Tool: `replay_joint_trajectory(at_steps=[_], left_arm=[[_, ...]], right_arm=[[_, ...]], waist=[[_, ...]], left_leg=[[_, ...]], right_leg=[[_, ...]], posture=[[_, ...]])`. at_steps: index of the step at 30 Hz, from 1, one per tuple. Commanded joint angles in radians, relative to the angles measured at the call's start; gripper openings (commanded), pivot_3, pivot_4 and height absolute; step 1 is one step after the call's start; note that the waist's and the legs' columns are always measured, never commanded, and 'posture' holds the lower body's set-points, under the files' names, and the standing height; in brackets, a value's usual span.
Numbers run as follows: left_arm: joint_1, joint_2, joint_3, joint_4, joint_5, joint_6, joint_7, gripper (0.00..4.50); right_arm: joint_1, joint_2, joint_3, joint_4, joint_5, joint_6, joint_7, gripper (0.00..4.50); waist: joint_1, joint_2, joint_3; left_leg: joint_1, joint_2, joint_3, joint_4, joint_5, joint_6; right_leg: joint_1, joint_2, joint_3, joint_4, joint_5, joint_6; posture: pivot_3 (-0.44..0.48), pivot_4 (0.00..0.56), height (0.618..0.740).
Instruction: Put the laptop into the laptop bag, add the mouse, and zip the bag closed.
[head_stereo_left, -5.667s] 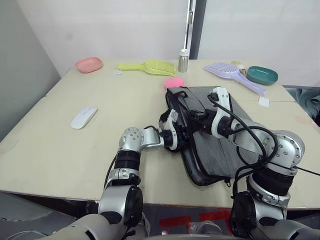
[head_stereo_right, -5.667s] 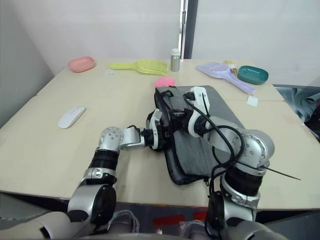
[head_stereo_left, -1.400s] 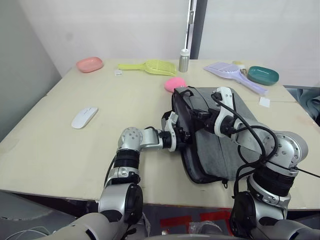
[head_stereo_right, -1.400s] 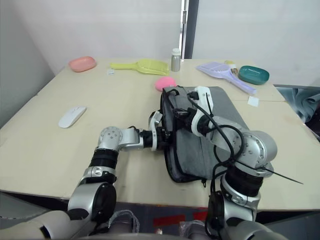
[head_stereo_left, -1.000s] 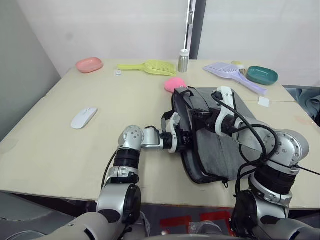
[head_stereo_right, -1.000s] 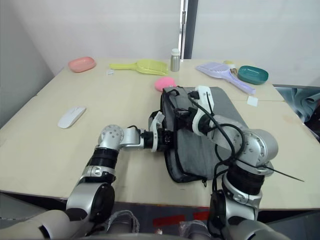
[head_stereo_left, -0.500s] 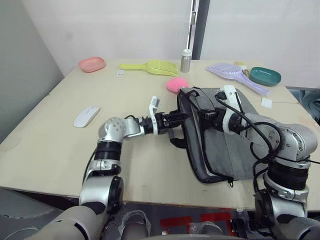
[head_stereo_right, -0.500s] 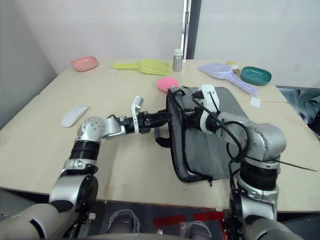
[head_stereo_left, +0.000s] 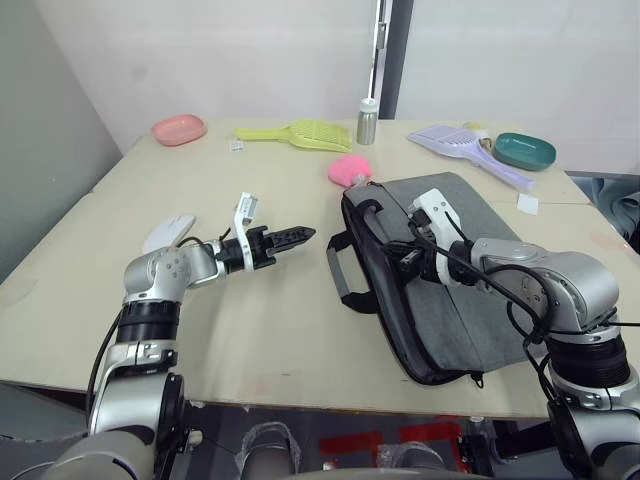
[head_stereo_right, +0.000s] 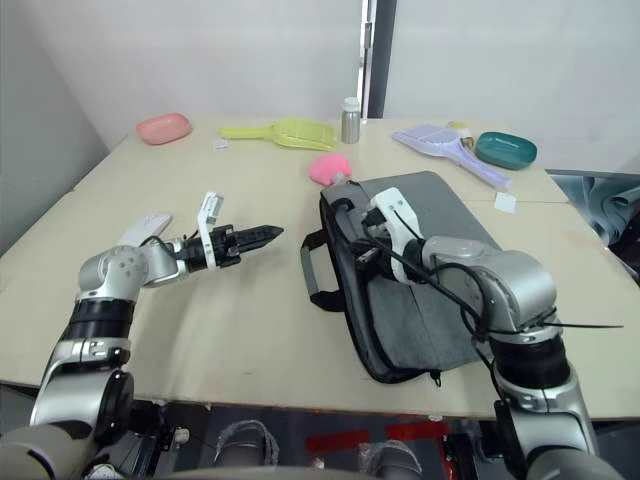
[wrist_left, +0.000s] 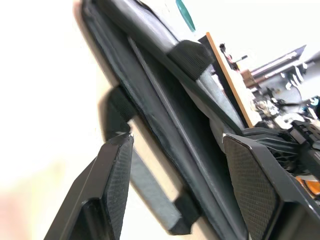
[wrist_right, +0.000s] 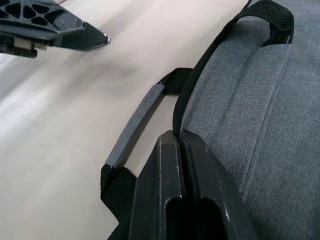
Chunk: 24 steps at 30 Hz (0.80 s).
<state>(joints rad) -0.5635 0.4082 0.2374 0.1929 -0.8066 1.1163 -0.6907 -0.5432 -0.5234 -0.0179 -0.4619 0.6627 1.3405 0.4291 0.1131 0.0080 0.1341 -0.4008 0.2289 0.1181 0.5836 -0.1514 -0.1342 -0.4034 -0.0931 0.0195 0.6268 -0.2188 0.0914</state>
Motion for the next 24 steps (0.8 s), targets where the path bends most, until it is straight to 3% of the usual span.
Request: replay_joint_trajectory(at_steps=[1, 3, 9, 11, 20, 24], left_arm=[[0.118, -0.027, 0.029, -0.162, 0.057, -0.151, 0.066, 2.95], [0.181, -0.053, 0.056, -0.237, 0.055, -0.204, 0.103, 2.95], [0.315, -0.015, 0.059, -0.349, 0.056, -0.154, 0.174, 2.95], [0.33, -0.004, 0.054, -0.352, 0.068, -0.163, 0.18, 2.95], [0.365, 0.056, 0.043, -0.358, 0.107, -0.242, 0.163, 2.95], [0.364, 0.078, 0.041, -0.346, 0.094, -0.257, 0.116, 2.95]], right_arm=[[-0.012, -0.047, 0.045, -0.036, 0.022, -0.05, 0.086, 0.0], [-0.013, -0.075, 0.066, -0.041, 0.039, -0.059, 0.134, 0.0], [0.014, -0.113, 0.123, -0.059, 0.016, -0.111, 0.182, 0.0], [0.019, -0.116, 0.138, -0.049, -0.002, -0.136, 0.182, 0.0], [0.026, -0.163, 0.259, 0.018, -0.167, -0.327, 0.216, 0.0], [0.024, -0.153, 0.256, 0.032, -0.182, -0.364, 0.235, 0.0]], waist=[[-0.006, 0.0, 0.0], [-0.009, 0.0, 0.0], [-0.015, 0.0, 0.0], [-0.016, 0.0, 0.0], [-0.018, 0.0, 0.0], [-0.018, 0.0, 0.0]], left_leg=[[0.0, 0.0, 0.0, 0.0, 0.0, 0.0], [-0.001, 0.0, 0.0, 0.0, 0.0, 0.0], [0.001, 0.001, 0.001, 0.0, 0.0, 0.0], [0.001, 0.001, 0.001, 0.001, 0.0, 0.0], [0.002, 0.001, 0.001, 0.003, 0.0, 0.001], [0.002, 0.001, 0.001, 0.003, 0.0, 0.001]], right_leg=[[0.0, 0.0, 0.0, 0.0, 0.0, 0.0], [0.0, 0.0, 0.0, -0.001, 0.0, 0.0], [0.0, 0.001, 0.001, 0.001, -0.002, -0.003], [0.0, 0.001, 0.001, 0.002, -0.005, -0.008], [0.0, 0.001, 0.002, 0.003, -0.005, -0.011], [0.0, 0.001, 0.002, 0.003, -0.005, -0.011]], posture=[[0.0, 0.15, 0.74], [0.0, 0.15, 0.74], [0.0, 0.15, 0.74], [0.0, 0.15, 0.74], [0.0, 0.15, 0.74], [0.0, 0.15, 0.74]])
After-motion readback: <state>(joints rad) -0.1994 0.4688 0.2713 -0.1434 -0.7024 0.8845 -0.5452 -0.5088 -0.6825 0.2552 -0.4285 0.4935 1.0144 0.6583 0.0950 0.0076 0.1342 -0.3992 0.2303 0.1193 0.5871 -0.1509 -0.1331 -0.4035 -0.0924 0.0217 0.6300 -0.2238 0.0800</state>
